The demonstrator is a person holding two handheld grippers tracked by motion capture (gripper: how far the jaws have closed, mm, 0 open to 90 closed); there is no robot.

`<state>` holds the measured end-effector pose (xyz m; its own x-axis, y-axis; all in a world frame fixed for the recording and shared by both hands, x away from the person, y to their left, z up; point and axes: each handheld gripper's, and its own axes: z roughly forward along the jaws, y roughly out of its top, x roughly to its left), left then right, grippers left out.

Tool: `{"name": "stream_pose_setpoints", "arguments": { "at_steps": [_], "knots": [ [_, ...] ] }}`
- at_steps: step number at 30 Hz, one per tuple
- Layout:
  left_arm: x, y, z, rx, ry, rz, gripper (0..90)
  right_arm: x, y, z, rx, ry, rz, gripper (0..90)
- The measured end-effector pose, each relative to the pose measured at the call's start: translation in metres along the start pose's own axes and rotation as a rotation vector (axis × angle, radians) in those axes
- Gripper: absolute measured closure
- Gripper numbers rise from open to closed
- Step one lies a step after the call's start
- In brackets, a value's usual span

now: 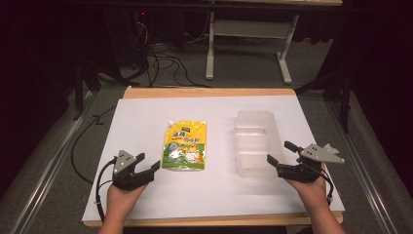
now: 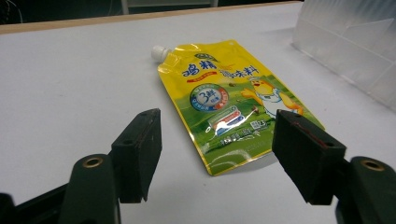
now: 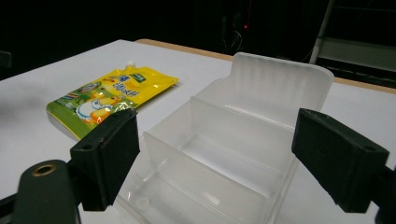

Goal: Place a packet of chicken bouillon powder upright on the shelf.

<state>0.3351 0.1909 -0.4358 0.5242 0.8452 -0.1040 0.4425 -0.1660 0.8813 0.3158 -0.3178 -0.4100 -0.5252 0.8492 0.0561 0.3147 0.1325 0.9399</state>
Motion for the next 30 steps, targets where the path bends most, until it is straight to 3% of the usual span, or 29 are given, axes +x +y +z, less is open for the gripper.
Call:
{"name": "stream_pose_setpoints", "arguments": {
  "at_steps": [5, 15, 22, 30],
  "knots": [
    [0.002, 0.0, 0.0, 0.003, -0.003, -0.008, 38.4, 0.0, -0.001, 0.001, 0.007, 0.001, -0.006, 15.4],
    [0.001, -0.002, 0.005, 0.046, -0.017, 0.016, 42.3, -0.001, -0.001, 0.002, 0.009, 0.0, -0.005, 15.7],
    [0.003, -0.004, 0.009, 0.017, -0.038, -0.017, 47.3, -0.003, -0.001, 0.001, 0.008, 0.003, -0.005, 16.1],
    [0.005, 0.005, 0.021, 0.037, -0.052, -0.062, 49.4, -0.005, -0.002, 0.001, 0.01, 0.006, 0.008, 16.3]
  ]
}}
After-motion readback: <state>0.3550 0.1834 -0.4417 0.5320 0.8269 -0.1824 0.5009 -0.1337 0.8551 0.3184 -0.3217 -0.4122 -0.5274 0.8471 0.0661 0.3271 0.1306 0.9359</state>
